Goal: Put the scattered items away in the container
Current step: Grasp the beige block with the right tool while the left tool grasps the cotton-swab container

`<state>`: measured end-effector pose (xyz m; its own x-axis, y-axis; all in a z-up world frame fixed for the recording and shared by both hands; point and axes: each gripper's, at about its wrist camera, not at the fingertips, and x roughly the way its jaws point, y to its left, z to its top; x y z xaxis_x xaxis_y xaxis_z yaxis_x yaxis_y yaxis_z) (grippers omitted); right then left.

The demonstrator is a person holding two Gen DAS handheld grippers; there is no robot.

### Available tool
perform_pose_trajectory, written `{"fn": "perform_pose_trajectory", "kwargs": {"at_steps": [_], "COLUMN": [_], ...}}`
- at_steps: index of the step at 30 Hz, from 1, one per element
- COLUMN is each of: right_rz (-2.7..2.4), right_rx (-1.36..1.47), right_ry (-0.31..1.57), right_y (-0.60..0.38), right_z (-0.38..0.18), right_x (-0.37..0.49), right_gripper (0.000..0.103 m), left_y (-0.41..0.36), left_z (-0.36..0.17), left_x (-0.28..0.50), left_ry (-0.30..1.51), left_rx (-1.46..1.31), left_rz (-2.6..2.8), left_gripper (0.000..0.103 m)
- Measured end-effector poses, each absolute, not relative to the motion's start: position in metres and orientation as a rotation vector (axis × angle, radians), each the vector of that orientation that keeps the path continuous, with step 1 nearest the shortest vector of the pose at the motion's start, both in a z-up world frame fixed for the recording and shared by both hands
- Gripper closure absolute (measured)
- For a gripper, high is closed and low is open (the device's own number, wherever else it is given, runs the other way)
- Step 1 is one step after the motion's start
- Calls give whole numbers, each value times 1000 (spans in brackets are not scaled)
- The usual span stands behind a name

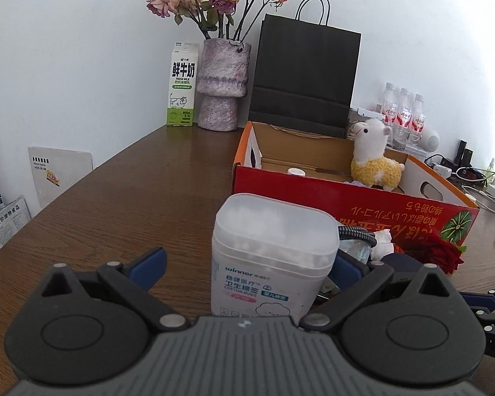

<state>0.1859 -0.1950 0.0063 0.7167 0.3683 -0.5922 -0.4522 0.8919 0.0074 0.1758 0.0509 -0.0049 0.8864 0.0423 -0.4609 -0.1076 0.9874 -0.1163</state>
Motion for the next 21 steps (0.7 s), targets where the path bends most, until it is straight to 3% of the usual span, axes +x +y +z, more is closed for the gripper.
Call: {"fn": "perform_pose_trajectory", "kwargs": {"at_steps": [6,8,9,21], "right_rz": [453,452,451,428], "right_rx": [-136,-138,-137,-97], "right_ry": [619,615,614,566], "right_y": [-196,-196,-196,-207], "right_z": [6,6,6,10], "right_x": [185,184,184,179], "right_gripper": [83,83,83,83], "left_y": [52,51,50,61], "left_z": [-5,-4,-5,4], "left_x": [177,177,178,157], "left_ry": [480,476,483,391], "left_rx": [-146,-149,-147,-190], "left_rz": [73,55,42,76], "left_gripper": [2,18,34,35]}}
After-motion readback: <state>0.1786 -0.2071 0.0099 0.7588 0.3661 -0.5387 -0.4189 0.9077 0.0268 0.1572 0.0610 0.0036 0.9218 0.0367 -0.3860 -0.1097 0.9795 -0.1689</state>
